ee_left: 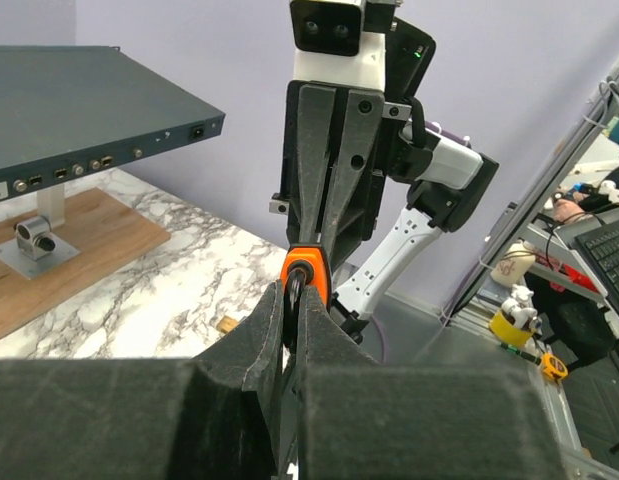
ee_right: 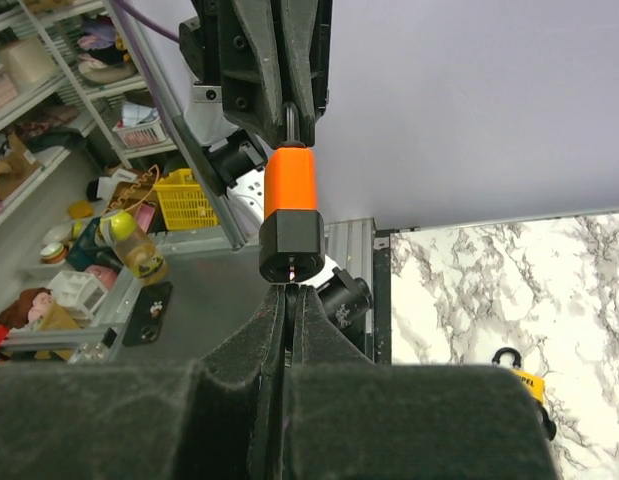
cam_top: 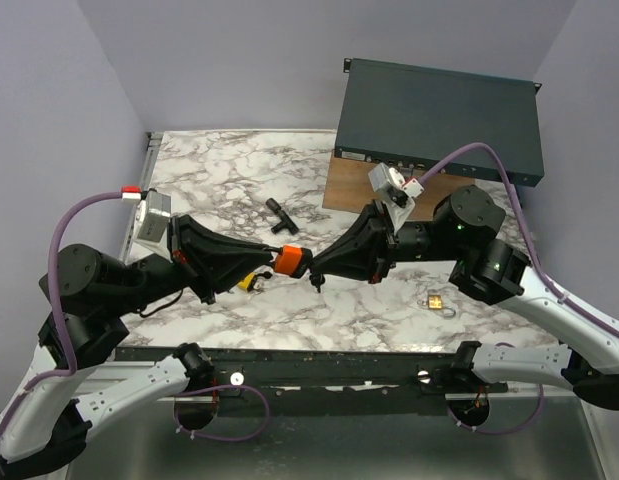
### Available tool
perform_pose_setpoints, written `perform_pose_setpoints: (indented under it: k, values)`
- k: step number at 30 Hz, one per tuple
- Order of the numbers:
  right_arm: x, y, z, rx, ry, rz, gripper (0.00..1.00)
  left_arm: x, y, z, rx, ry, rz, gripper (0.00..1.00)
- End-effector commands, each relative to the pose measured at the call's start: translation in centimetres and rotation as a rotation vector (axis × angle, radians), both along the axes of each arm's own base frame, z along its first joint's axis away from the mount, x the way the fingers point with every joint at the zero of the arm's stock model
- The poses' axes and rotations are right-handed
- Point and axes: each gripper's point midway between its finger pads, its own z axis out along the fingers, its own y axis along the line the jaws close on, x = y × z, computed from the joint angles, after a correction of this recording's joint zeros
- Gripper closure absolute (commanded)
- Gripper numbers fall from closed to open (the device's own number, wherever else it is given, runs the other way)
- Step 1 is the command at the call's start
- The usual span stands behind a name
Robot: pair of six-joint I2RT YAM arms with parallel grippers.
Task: Lock with the key
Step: Lock the lock, then place the lock at the center of the board.
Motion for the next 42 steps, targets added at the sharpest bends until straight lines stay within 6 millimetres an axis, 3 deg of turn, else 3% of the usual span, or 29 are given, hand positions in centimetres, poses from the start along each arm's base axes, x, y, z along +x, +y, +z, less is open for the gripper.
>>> perform_pose_setpoints:
  k: [1,7,14,17,20,24,32,37,42]
  values:
    - [-0.6,-0.7,-1.6,-0.042,0.009,0.005,0.99,0.9,2.1,2.6,-0.097,-0.085,0.126,1.00]
    - [-0.9,-1.4,-2.9,-0.064,0.019,-0.005,0.99,0.5,2.1,3.3,-0.098,-0.148,0.111,1.00]
    - [-0.6,-2.4,-4.7,-0.096,0.030,-0.056,0.99,0.7,1.2,2.8,-0.062,-0.202,0.091,1.00]
    - [0.8,-2.7,-5.7,-0.122,0.048,-0.148,0.99,1.5,0.8,2.1,-0.041,-0.180,0.108,1.00]
    - [3.4,-3.3,-7.8,-0.171,0.093,-0.314,0.99,4.2,0.9,0.8,-0.012,-0.103,0.221,1.00]
    - [6.6,-3.8,-11.4,-0.239,0.173,-0.500,0.99,8.0,0.3,-3.2,0.047,0.016,0.326,1.00]
    - [12.2,-4.7,-19.7,-0.394,0.378,-0.770,0.99,13.0,-3.0,-11.9,0.073,0.297,0.277,1.00]
    - [16.8,-8.4,-26.0,-0.457,0.566,-0.929,0.99,15.4,-5.5,-17.5,0.072,0.463,0.253,1.00]
    - [20.5,-13.1,-28.9,-0.425,0.686,-1.088,0.99,18.1,-7.8,-23.1,0.090,0.594,0.250,1.00]
